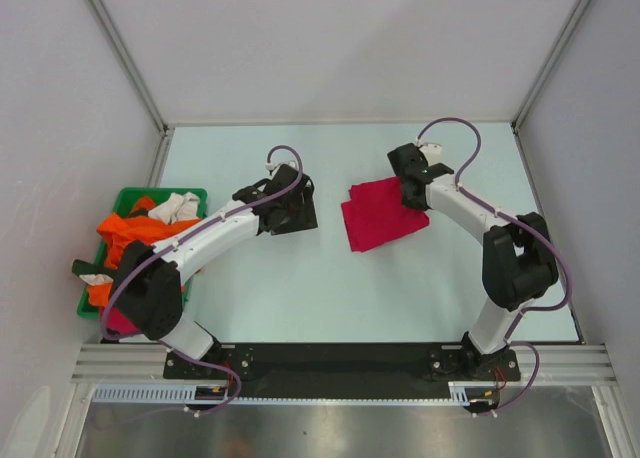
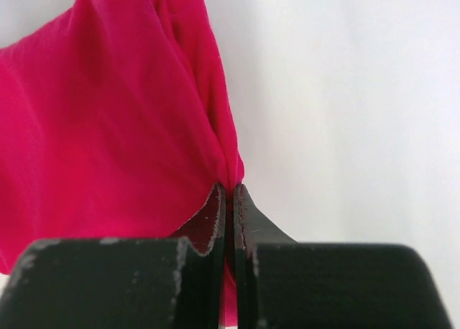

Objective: Fold and stack the t-shirts
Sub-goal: Put the neatly folded tshirt into the corner of the board with the right arm

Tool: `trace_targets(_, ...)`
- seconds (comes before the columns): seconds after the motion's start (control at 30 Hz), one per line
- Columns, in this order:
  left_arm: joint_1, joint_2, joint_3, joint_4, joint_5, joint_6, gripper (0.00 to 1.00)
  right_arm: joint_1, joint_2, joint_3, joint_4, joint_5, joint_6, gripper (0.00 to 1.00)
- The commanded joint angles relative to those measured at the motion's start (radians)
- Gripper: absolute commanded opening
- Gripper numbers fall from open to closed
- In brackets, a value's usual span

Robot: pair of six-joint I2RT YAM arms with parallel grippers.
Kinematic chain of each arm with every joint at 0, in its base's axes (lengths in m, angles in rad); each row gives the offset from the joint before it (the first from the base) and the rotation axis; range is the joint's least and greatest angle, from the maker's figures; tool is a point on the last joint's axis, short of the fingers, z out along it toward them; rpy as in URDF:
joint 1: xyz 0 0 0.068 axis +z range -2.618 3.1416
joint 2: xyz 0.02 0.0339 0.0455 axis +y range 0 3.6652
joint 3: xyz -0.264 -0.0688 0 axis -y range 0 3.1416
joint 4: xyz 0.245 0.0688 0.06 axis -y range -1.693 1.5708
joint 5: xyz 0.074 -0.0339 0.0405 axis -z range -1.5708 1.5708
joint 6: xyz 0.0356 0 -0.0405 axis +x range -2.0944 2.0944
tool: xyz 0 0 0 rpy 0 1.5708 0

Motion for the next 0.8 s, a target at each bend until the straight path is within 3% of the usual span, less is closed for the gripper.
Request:
trace_targets(0.0, -0.007, -0.060, -0.035, 0.015, 0.033, 0.028, 0.68, -0.065, -0.095, 0.039, -0.050, 0.116, -0.025, 0.00)
trace_targets(0.77, -0.019, -0.045, -0.072, 0.045, 0.165, 0.067, 0.66, -0.388, -0.067, 0.121, -0.155, 0.230, -0.081, 0.00)
